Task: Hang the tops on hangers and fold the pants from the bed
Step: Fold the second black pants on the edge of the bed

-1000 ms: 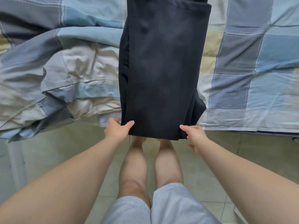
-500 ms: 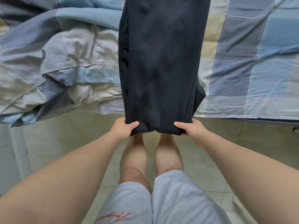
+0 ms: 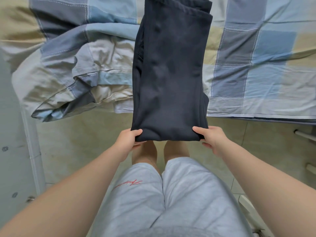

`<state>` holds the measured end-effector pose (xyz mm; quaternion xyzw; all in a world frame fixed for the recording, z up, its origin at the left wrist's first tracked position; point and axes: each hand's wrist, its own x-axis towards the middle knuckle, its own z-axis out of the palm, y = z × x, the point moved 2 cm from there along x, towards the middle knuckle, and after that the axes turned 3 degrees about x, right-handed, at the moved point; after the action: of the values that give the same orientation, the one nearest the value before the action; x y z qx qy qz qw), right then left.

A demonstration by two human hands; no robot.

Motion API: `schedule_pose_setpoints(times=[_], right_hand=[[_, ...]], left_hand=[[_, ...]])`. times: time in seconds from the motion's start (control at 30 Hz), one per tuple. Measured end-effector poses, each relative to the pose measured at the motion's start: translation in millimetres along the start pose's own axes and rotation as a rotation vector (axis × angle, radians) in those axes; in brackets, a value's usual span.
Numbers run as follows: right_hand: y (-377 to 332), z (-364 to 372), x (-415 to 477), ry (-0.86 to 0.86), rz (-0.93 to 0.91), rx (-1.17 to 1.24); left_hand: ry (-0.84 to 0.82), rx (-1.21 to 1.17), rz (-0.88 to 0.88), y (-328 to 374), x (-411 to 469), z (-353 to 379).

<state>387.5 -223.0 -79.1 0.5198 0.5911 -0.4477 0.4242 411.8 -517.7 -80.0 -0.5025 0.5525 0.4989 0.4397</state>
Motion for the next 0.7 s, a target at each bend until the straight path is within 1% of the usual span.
schedule_pose_setpoints(times=[0.1, 0.23, 0.37, 0.57, 0.7], right_hand=[[-18.3, -8.0, -24.2, -0.005, -0.039, 0.117], [-52.4, -22.7, -48.1, -0.002, -0.103, 0.315], [-98.7, -29.5, -51.9, -0.019, -0.153, 0.458], [-185.5, -25.3, -28.5, -0.055, -0.167, 0.651], [-251.1, -23.5, -7.7, -0.068, -0.211, 0.649]], left_hand=[[0.022, -0.162, 0.027, 17.2, -22.5, 6.2], [0.029, -0.260, 0.135, 54.8, -47.3, 12.3], [0.007, -0.334, 0.219, 110.8, -56.7, 16.9], [-0.018, -0.351, 0.237, 217.7, -37.5, 26.1], [-0.056, -0.286, 0.288, 292.3, -21.6, 32.1]])
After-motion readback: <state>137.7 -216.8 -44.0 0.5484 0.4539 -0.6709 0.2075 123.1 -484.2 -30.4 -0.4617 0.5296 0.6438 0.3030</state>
